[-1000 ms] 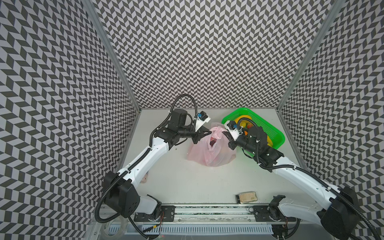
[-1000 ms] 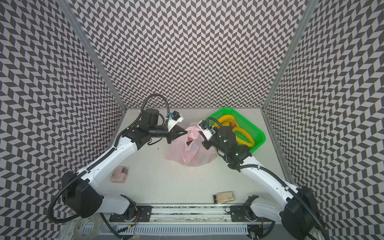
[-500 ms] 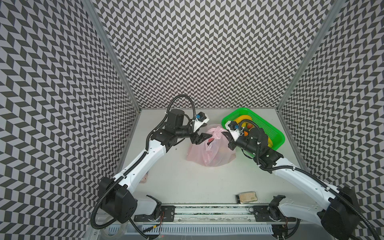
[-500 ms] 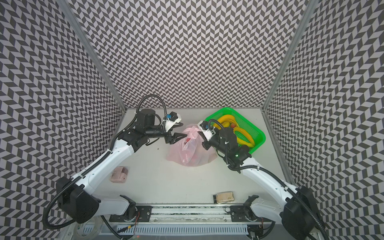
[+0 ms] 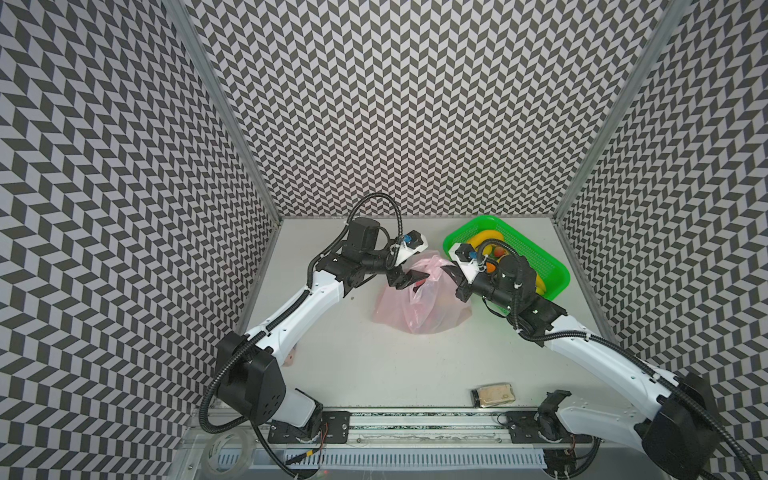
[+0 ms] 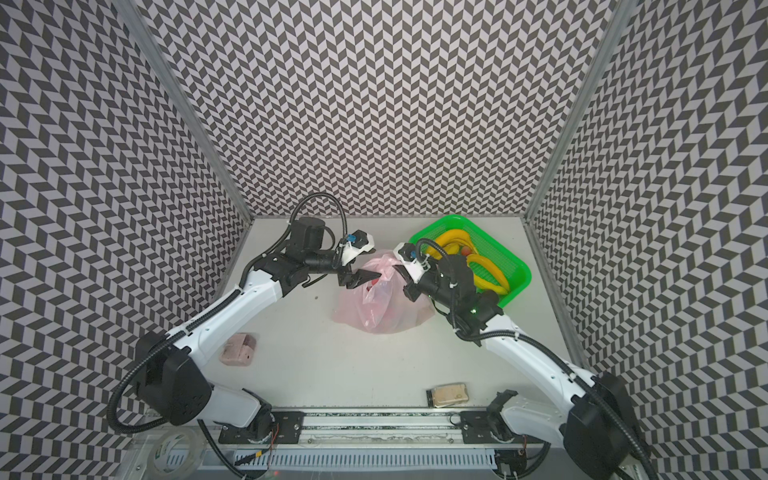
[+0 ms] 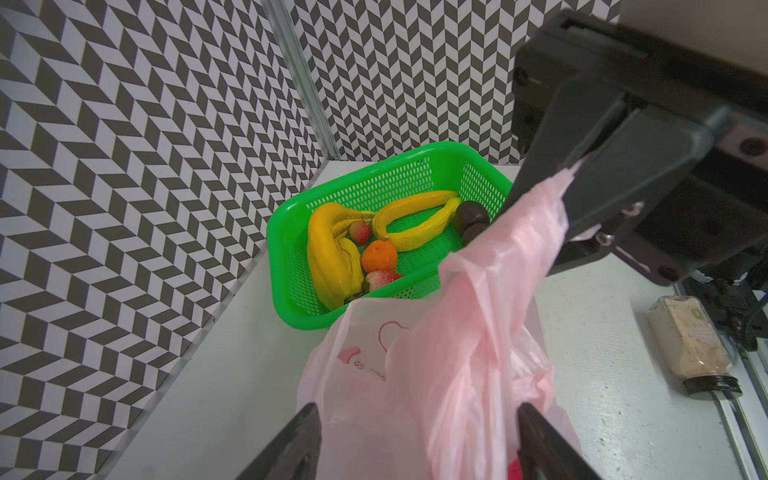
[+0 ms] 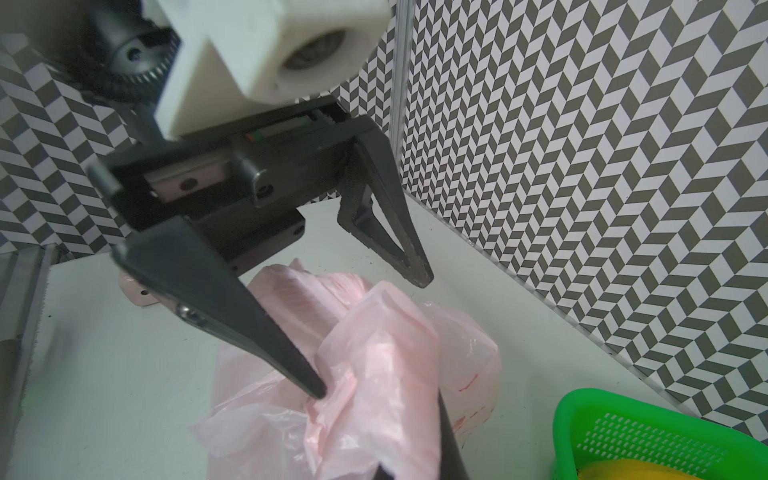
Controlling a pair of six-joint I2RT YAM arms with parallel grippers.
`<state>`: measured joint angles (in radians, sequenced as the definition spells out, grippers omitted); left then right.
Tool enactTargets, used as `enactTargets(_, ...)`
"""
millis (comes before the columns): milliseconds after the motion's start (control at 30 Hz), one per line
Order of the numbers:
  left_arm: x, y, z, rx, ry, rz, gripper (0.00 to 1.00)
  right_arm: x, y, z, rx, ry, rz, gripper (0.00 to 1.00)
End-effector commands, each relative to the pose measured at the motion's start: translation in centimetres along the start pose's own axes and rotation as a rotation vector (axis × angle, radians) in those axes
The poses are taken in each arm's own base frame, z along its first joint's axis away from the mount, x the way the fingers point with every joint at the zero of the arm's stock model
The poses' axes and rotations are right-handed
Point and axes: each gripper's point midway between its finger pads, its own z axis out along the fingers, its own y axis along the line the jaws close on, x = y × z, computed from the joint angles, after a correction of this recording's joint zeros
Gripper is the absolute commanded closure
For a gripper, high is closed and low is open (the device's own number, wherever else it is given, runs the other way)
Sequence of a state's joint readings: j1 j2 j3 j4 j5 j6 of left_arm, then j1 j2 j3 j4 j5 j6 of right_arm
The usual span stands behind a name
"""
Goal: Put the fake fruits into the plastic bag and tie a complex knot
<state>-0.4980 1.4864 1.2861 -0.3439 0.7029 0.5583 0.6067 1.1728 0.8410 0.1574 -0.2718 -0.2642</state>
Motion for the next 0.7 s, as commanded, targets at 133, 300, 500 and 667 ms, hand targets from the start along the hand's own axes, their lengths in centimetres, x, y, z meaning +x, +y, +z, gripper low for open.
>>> enactTargets(133,-1.0,-0.2,1.2,0.048,-0.021,0.035,0.42,-3.6,0.6,-0.8,-0.034,-0.106,-0.026,1.0)
enactTargets(300,-0.8,0.5,1.6,0.028,-0.004,0.027,0.63,-3.6,0.9,-1.1,-0.046,-0.106,-0.027,1.0)
enactTargets(500,-1.3,0.6,1.3,0.01,-0.015,0.04,0.92,-2.6,1.1,-1.2,-0.062,-0.022,-0.031,0.93)
enactTargets(667,-1.5,0.3,1.1,0.007,-0.026,0.051,0.97,-2.0,1.1,-1.2,-0.076,0.062,-0.051,0.6)
